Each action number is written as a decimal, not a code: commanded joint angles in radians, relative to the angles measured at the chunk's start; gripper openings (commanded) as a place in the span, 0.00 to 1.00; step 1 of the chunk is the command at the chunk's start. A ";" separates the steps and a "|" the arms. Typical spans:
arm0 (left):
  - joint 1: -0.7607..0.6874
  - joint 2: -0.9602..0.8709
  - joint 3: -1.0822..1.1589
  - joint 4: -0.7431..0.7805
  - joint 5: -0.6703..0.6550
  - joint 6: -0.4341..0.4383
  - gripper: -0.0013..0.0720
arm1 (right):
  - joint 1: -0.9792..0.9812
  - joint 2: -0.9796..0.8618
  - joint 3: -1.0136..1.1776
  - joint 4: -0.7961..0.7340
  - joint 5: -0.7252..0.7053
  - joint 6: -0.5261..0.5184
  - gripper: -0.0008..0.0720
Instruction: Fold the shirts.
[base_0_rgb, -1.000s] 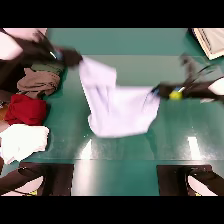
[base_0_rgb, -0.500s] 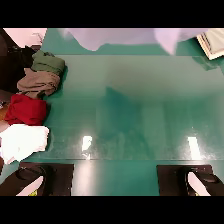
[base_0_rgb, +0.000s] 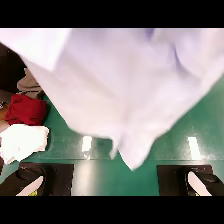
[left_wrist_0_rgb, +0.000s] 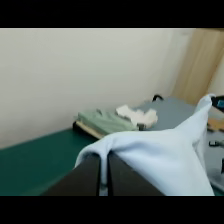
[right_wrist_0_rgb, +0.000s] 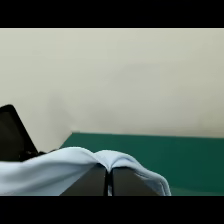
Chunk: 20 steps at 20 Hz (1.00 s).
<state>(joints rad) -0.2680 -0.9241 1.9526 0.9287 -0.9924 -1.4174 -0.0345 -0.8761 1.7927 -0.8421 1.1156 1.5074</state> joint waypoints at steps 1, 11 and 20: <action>0.000 -0.111 -0.097 0.008 -0.168 0.008 0.05 | 0.000 -0.141 0.006 0.002 0.222 0.056 0.03; 0.001 -0.711 -0.454 0.003 -0.076 0.008 0.06 | 0.000 -0.561 -0.366 0.004 0.045 0.036 0.03; 0.128 -0.720 -0.272 0.011 -0.292 0.036 0.87 | -0.096 -0.631 -0.152 0.000 0.130 -0.011 0.70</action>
<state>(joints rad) -0.1955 -1.6360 1.6257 0.9375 -1.1259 -1.4006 -0.0853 -1.5146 1.5829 -0.8383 1.1759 1.5356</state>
